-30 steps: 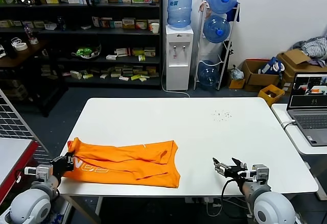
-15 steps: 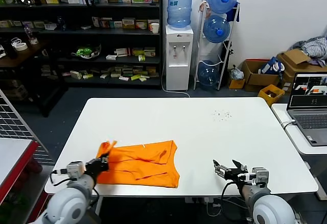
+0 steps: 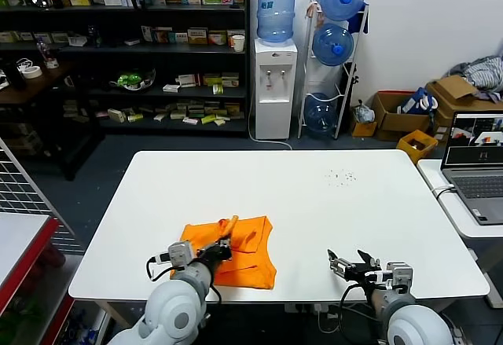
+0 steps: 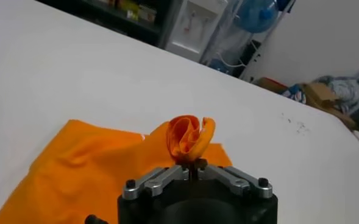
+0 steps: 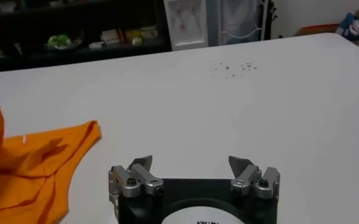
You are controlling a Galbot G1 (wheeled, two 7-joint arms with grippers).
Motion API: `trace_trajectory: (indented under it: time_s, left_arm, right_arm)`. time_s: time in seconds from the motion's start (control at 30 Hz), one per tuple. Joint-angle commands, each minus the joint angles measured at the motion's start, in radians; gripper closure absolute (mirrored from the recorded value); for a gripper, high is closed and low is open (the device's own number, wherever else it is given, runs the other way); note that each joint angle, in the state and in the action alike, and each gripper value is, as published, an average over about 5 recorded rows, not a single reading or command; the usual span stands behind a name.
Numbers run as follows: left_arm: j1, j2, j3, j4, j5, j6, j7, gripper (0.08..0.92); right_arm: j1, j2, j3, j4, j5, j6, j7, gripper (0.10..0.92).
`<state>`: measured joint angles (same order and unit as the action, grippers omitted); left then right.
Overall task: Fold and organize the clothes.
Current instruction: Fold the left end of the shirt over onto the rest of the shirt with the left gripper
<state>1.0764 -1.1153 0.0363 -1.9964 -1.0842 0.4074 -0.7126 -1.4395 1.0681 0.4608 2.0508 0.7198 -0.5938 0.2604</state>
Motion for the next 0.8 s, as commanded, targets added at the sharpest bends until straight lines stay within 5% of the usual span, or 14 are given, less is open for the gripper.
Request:
trace_trajectory:
  time_s: [0.03, 0.3, 0.6, 0.8]
  left_arm:
    - [-0.074, -0.096, 0.092, 0.039, 0.022, 0.009, -0.044, 0.870]
    - [-0.068, -0.102, 0.057, 0.083, 0.112, -0.012, 0.010, 0.825]
    - [0.020, -0.058, -0.035, -0.033, 0.030, -0.013, 0.012, 0.571]
    - [0.134, 0.065, -0.194, -0.058, 0.044, -0.021, 0.085, 0.398]
  right_arm:
    - [0.004, 0.002, -0.006, -0.002, -0.002, 0.000, -0.001, 0.203]
    - [0.011, -0.001, -0.015, -0.008, 0.000, 0.000, -0.002, 0.203]
    - [0.024, -0.002, -0.028, -0.017, 0.001, 0.000, -0.002, 0.203]
    - [0.030, -0.004, -0.033, -0.020, 0.003, 0.000, -0.002, 0.203]
